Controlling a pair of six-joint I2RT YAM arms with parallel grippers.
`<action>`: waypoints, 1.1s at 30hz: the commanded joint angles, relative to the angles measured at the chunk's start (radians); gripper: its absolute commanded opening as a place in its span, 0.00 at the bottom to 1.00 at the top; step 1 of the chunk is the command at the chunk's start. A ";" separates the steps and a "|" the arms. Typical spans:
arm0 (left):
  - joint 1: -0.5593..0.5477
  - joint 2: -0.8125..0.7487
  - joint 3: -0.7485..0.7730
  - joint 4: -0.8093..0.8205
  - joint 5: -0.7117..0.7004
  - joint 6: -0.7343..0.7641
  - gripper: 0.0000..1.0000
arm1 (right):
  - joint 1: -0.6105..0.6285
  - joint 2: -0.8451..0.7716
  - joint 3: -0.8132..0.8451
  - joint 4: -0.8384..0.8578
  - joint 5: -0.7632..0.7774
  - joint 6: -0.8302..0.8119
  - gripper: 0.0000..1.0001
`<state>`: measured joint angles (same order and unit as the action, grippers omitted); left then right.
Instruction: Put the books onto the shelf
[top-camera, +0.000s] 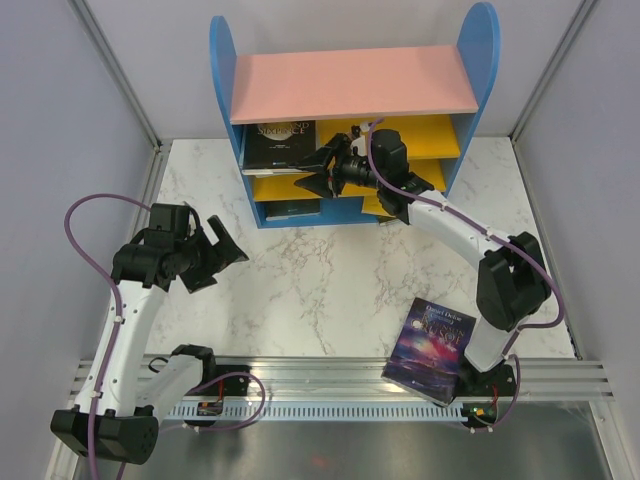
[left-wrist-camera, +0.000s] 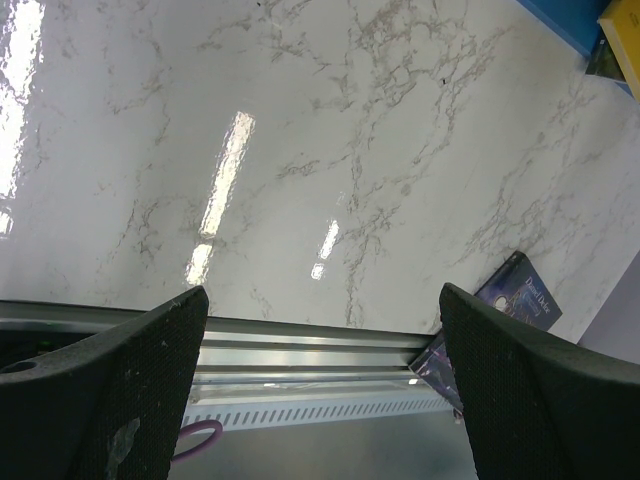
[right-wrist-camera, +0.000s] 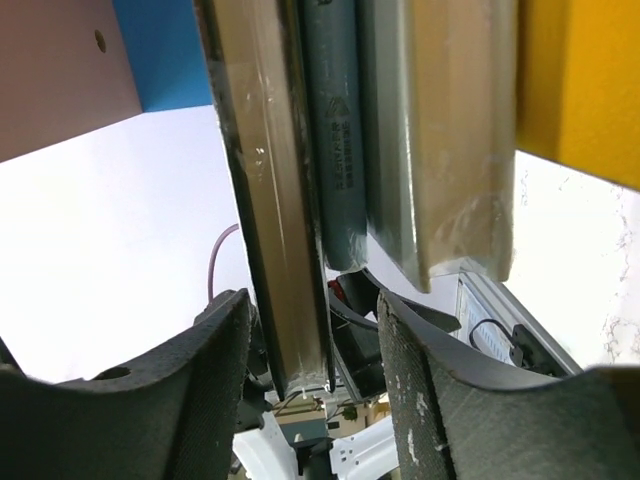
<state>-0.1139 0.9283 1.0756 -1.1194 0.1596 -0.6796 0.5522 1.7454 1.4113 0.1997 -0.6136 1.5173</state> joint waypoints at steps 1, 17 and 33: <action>-0.003 -0.014 0.000 0.027 0.006 0.012 0.98 | -0.003 -0.046 0.006 0.020 -0.002 -0.017 0.57; -0.003 -0.019 0.004 0.027 0.003 0.015 0.98 | -0.001 -0.014 0.055 0.030 0.011 0.000 0.22; -0.003 -0.019 0.009 0.023 0.004 0.022 0.98 | -0.001 0.043 0.110 0.063 0.038 0.064 0.56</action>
<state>-0.1139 0.9199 1.0733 -1.1194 0.1596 -0.6796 0.5537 1.7920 1.4769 0.2119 -0.5926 1.5764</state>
